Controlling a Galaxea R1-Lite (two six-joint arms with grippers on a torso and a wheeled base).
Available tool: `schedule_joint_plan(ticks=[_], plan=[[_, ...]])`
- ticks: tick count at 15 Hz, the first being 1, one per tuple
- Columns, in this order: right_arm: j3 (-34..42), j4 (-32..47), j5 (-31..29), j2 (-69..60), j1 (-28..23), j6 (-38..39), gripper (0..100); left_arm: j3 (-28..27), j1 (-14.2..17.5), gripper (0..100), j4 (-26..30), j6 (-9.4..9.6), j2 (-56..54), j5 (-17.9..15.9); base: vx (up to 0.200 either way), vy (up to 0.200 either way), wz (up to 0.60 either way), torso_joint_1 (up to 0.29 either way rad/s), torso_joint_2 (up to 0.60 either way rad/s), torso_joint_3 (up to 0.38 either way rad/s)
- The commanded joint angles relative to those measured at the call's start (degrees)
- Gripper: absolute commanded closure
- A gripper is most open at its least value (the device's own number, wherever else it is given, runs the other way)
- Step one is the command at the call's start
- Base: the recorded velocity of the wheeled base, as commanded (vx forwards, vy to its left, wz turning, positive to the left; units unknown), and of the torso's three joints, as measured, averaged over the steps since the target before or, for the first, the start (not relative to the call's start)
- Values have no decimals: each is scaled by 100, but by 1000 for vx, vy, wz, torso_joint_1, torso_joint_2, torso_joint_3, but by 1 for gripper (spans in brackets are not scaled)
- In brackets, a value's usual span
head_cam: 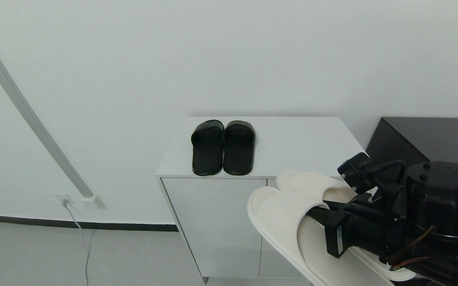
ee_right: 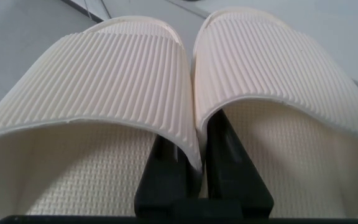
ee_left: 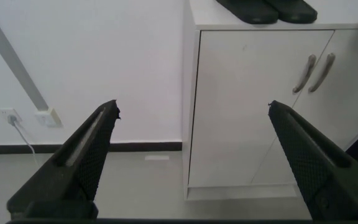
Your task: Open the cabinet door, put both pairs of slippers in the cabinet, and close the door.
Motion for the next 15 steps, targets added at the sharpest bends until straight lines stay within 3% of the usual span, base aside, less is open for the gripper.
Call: schedule_joint_plan(ticks=[1,15], plan=[[69,-3,-1,8,2,2,100,0,1,0,0,3,0,0,0,0,0,-173,393,232],[183,-21,-10,-88,134,-7,100,0,1,0,-9,-5,0,9,0,0,0,-208,518,307]])
